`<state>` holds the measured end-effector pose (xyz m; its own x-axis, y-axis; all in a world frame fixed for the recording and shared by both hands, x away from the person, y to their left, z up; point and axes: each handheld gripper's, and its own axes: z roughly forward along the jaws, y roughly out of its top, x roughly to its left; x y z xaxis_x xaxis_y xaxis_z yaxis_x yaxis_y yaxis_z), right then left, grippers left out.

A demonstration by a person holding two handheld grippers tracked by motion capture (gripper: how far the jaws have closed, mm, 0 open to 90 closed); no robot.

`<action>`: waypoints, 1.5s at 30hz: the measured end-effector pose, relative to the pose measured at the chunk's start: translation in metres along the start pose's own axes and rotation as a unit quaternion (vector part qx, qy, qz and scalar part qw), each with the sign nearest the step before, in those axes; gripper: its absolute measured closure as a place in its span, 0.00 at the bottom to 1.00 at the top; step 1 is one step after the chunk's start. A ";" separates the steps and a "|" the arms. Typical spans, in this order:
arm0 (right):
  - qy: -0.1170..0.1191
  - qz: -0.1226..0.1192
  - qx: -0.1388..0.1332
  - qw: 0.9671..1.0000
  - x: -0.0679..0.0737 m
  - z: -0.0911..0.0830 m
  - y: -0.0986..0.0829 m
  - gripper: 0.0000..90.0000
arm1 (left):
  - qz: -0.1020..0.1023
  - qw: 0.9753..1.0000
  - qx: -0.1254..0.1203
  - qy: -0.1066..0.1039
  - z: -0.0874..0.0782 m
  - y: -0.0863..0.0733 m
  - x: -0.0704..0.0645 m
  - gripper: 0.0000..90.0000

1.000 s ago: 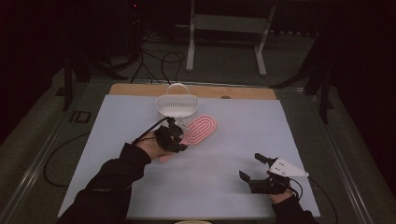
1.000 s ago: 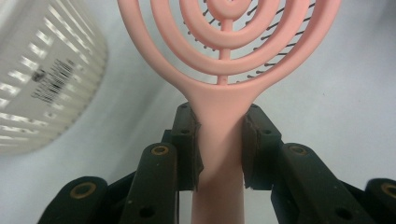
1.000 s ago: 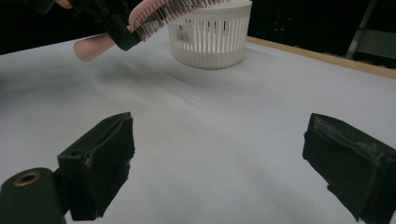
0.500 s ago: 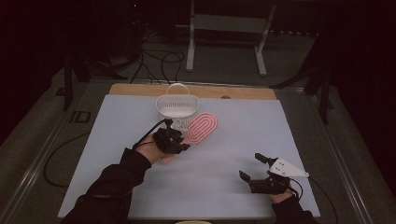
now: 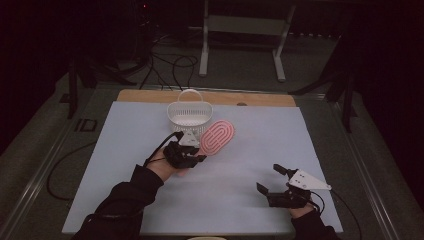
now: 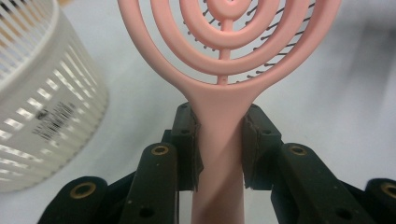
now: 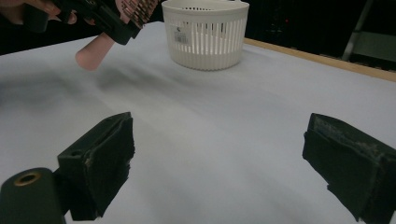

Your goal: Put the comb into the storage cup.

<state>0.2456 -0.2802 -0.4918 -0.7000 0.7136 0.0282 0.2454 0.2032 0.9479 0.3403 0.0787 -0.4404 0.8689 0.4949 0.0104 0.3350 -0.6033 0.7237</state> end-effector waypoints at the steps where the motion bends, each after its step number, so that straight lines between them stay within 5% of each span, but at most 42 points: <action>1: 0.000 -0.001 0.001 1.000 0.000 0.000 0.000 0.10 | 0.000 1.000 -0.005 -0.001 0.000 -0.001 0.000 0.80; 13: 0.001 0.001 0.001 1.000 0.000 0.001 0.000 0.10 | -0.027 0.997 -0.072 0.017 -0.006 -0.018 -0.003 0.79; 21: 0.002 -0.003 0.004 1.000 0.001 0.002 0.000 0.10 | -0.053 0.991 -0.116 0.025 -0.009 -0.030 -0.007 0.79; 27: 0.003 -0.004 0.006 1.000 0.002 0.003 0.000 0.10 | -0.050 0.989 -0.136 0.038 -0.009 -0.041 -0.015 0.79; 34: 0.003 -0.005 0.005 1.000 0.002 0.003 0.000 0.10 | -0.058 0.980 -0.173 0.076 -0.016 -0.053 -0.022 0.79; 41: 0.005 -0.005 0.006 1.000 0.003 0.004 0.000 0.10 | -0.065 0.977 -0.191 0.072 -0.020 -0.065 -0.028 0.79; 44: 0.005 -0.007 0.006 1.000 0.003 0.005 0.000 0.10 | -0.063 0.973 -0.206 0.078 -0.023 -0.070 -0.031 0.79; 45: 0.005 -0.005 0.008 1.000 0.003 0.005 0.000 0.10 | -0.069 0.970 -0.221 0.079 -0.026 -0.075 -0.034 0.79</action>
<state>0.2469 -0.2749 -0.4932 -0.7085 0.7053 0.0227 0.2490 0.2198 0.9432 0.2761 0.1237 -0.4775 0.7477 0.6635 -0.0277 0.2253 -0.2142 0.9505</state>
